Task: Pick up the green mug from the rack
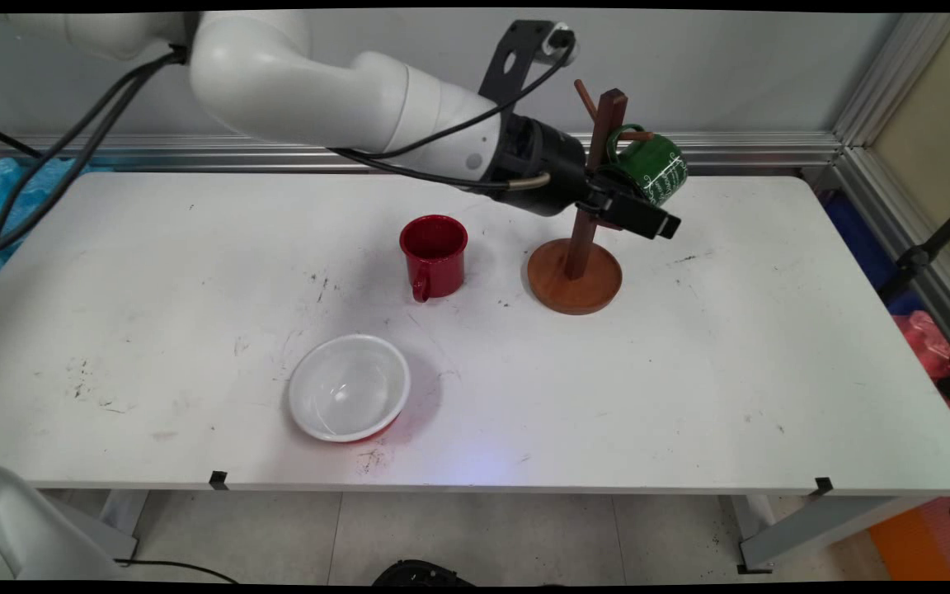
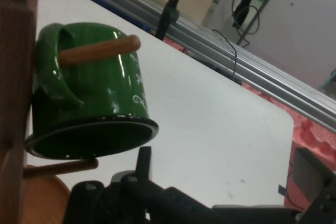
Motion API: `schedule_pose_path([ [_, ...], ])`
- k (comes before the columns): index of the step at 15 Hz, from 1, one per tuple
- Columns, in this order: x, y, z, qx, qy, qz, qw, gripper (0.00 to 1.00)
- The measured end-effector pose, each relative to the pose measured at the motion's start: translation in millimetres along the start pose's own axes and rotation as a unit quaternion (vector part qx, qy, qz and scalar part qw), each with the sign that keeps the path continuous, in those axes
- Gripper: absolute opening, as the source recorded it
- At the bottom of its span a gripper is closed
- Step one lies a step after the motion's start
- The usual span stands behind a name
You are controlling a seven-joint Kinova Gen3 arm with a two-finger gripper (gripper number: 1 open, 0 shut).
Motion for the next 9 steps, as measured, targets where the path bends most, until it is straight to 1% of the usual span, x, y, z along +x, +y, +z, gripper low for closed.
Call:
schedule_pose_path([
  [5,-2,4,14,0.015,0.004,-0.040,0.9991,1.00],
  [9,-5,5,23,0.030,0.007,-0.074,0.9968,1.00],
])
